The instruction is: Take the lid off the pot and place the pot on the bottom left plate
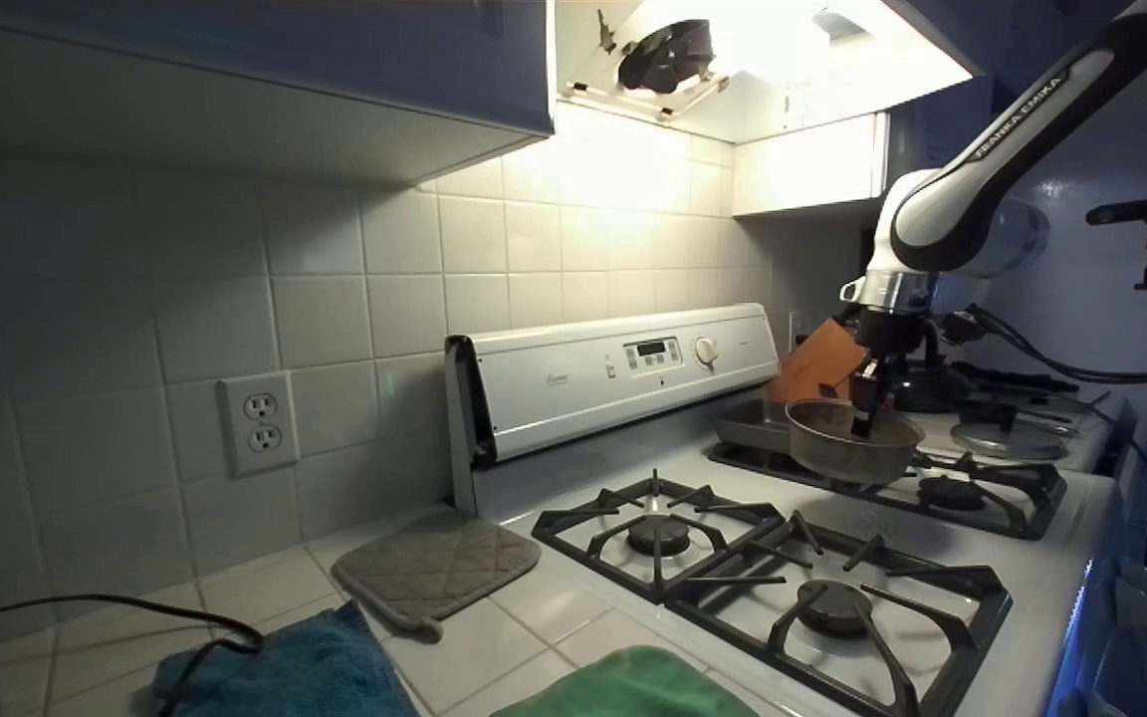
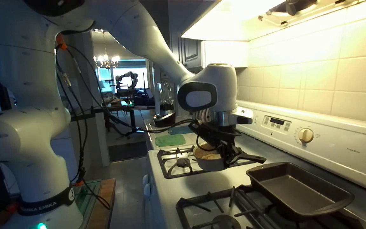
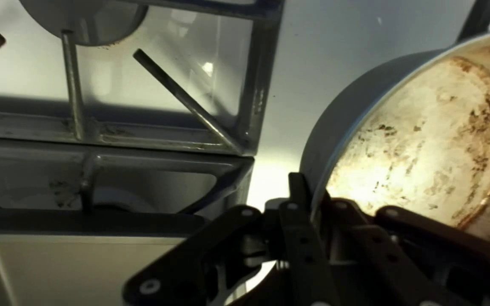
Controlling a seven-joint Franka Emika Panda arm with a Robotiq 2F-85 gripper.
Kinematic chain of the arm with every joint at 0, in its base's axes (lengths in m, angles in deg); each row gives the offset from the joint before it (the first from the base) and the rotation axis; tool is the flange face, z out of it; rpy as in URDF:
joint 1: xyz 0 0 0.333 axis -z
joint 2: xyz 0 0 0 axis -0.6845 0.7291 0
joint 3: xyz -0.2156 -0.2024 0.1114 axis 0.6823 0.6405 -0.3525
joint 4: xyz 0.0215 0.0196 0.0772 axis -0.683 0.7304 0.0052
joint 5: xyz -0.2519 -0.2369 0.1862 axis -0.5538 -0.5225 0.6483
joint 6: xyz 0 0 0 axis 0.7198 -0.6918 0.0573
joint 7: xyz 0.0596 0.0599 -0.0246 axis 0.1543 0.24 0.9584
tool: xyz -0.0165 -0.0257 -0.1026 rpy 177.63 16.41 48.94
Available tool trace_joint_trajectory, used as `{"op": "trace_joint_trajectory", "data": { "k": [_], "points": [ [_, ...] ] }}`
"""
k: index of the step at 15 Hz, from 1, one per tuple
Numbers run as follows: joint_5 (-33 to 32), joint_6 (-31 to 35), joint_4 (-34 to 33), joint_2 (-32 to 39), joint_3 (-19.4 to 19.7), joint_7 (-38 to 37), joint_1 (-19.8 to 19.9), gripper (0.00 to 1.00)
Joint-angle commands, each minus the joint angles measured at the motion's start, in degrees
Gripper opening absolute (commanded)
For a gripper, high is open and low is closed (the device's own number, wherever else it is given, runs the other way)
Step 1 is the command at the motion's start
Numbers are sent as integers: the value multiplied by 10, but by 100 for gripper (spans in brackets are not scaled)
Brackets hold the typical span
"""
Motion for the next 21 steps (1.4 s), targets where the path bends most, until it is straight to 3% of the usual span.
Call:
{"op": "trace_joint_trajectory", "data": {
  "k": [1,10,21],
  "points": [
    [0,-17,-15,3,-18,33,-16,1],
    [-31,-43,-32,24,-61,60,-63,1],
    [-76,-15,-8,30,-94,77,-97,1]
  ]
}}
